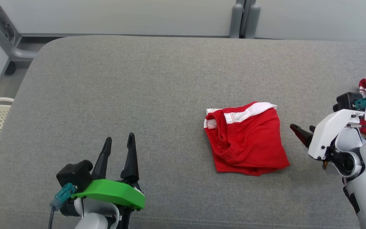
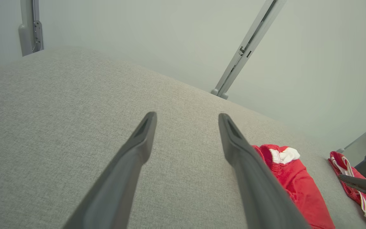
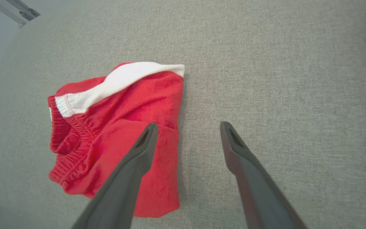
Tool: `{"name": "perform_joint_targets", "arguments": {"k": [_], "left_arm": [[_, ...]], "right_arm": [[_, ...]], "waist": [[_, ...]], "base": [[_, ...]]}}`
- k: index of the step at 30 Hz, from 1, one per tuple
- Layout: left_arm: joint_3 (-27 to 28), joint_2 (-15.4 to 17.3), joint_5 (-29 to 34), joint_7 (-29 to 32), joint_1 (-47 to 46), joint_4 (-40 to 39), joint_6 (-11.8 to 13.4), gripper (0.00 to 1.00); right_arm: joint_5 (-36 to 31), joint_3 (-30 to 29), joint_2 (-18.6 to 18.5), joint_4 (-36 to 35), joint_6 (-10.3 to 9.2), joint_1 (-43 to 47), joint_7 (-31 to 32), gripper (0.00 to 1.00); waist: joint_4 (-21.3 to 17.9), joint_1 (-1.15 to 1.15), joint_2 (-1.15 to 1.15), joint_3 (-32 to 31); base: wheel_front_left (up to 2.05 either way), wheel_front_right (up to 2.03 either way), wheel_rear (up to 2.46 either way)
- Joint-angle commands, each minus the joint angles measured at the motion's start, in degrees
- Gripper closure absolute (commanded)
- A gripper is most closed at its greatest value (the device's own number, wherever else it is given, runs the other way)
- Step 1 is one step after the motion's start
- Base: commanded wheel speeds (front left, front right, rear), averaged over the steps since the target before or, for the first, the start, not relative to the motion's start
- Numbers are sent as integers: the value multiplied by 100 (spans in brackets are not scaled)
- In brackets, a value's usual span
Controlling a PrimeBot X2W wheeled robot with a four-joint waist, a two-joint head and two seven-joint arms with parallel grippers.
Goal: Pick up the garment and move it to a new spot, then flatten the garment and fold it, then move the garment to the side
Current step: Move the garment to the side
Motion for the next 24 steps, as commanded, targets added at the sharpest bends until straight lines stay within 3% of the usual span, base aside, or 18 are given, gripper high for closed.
{"name": "perform_joint_targets", "arguments": {"k": [1, 21, 22, 23, 24], "left_arm": [[-13, 63, 69, 35, -79, -43, 22, 0], [-142, 87, 165, 125, -284, -164, 71, 0], [-137, 83, 162, 111, -285, -158, 73, 0], [-134, 79, 159, 101, -288, -154, 74, 0], [-133, 76, 155, 90, -289, -151, 73, 0]], "right_arm": [[71, -19, 23, 102, -1, 60, -42, 0], [526, 251, 27, 1391, -1, -681, -114, 0], [548, 293, 29, 1431, -1, -713, -118, 9], [563, 345, 28, 1459, -1, -740, -120, 40], [573, 408, 21, 1469, -1, -767, -120, 58]], "waist": [[43, 0, 0, 75], [692, 0, 0, 481], [706, 0, 0, 494], [717, 0, 0, 504], [724, 0, 0, 515]], "base": [[0, 0, 0], [0, 0, 0], [0, 0, 0], [0, 0, 0], [0, 0, 0]]}}
